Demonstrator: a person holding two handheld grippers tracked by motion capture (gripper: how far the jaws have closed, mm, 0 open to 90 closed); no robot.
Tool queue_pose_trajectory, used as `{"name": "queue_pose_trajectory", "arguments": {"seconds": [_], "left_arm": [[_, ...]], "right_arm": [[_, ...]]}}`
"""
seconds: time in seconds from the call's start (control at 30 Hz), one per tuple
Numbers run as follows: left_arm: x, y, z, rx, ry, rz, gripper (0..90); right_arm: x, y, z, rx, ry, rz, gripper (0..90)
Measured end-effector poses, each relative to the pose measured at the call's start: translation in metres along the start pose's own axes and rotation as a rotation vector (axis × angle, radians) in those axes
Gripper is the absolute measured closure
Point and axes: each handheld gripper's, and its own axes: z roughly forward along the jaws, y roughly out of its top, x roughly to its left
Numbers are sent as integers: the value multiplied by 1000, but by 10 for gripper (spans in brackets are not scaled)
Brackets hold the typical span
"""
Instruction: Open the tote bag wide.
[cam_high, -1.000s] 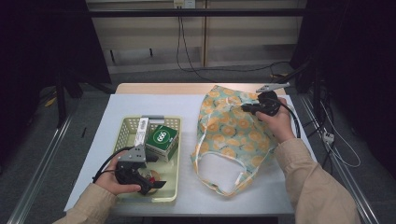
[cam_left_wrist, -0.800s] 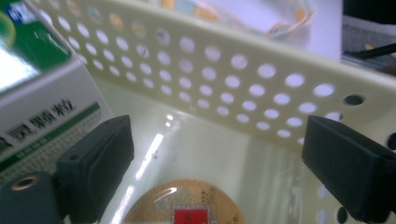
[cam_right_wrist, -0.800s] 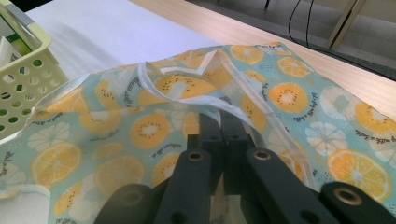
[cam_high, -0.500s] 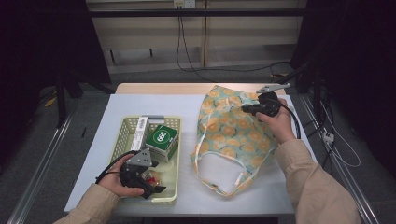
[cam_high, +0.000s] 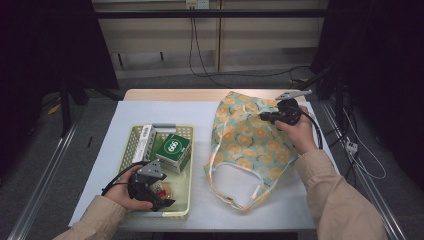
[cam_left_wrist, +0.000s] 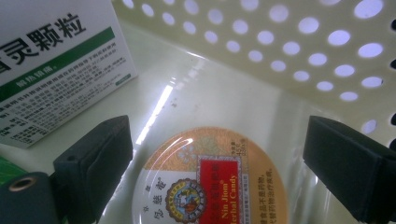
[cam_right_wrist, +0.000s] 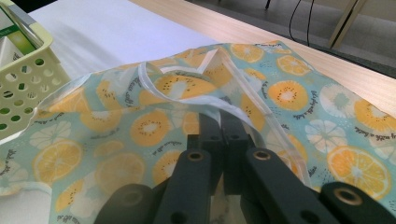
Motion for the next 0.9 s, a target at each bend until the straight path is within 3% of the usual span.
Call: {"name": "queue_pose_trajectory", "arguments": {"seconds": [0.03, 0.23, 0.57, 0.73, 0.9], "left_arm": [[0, 0, 0, 8, 13, 6, 84], [0, -1, 2, 35, 3, 6, 91], [-1, -3, 9, 97, 1, -24, 101], [-2, -2, 9, 97, 6, -24, 108], [-1, -1, 7, 92, 24, -39, 215]], "right_arm": [[0, 0, 0, 0, 0, 1, 900], [0, 0, 0, 0, -1, -2, 900], [1, 0, -1, 1, 4, -3, 900], [2, 1, -3, -1, 5, -4, 900], [1, 1, -6, -7, 2, -1, 900]]}}
